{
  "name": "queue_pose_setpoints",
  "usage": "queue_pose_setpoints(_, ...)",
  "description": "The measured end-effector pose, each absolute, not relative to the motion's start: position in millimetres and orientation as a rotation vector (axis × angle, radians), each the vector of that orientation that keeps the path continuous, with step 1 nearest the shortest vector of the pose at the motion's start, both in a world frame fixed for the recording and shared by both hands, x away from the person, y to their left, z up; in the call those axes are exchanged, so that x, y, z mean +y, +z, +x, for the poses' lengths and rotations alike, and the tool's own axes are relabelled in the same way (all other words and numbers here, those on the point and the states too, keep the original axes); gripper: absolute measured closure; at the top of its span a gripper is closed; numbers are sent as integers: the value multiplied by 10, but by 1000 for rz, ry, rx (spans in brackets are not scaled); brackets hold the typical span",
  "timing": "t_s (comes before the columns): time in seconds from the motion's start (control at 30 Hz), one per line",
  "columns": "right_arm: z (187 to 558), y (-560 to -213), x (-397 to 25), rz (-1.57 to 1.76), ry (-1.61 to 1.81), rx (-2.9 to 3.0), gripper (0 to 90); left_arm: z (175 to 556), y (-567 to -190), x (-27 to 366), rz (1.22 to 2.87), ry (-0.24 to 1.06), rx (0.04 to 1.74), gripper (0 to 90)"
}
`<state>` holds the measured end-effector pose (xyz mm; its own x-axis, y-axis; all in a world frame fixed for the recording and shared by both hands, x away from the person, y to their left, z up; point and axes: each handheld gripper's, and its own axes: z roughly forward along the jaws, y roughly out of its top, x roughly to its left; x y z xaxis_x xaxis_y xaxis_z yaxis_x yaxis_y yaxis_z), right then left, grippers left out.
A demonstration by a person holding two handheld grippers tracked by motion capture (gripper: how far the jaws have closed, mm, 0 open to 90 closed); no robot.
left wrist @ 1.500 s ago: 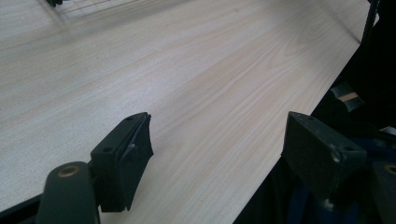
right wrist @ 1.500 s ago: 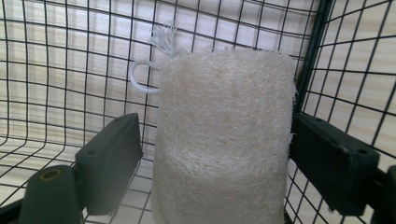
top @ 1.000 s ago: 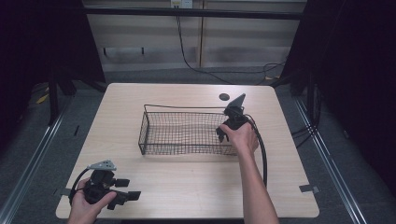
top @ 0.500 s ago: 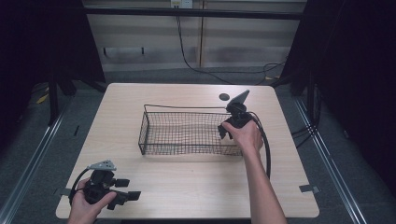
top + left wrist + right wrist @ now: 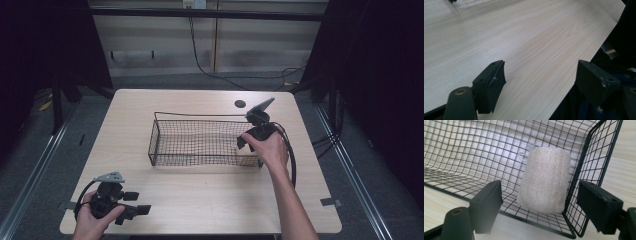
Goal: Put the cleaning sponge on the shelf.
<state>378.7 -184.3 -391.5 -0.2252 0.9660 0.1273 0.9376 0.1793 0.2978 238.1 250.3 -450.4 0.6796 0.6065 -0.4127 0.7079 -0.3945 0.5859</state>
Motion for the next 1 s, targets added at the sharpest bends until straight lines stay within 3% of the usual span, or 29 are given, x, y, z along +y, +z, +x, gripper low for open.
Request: queue_pose_setpoints(1.0, 2944, -3963, -1946, 1652, 942, 2419, 323, 2386, -4517, 2498, 2136, -167, 1006, 233)
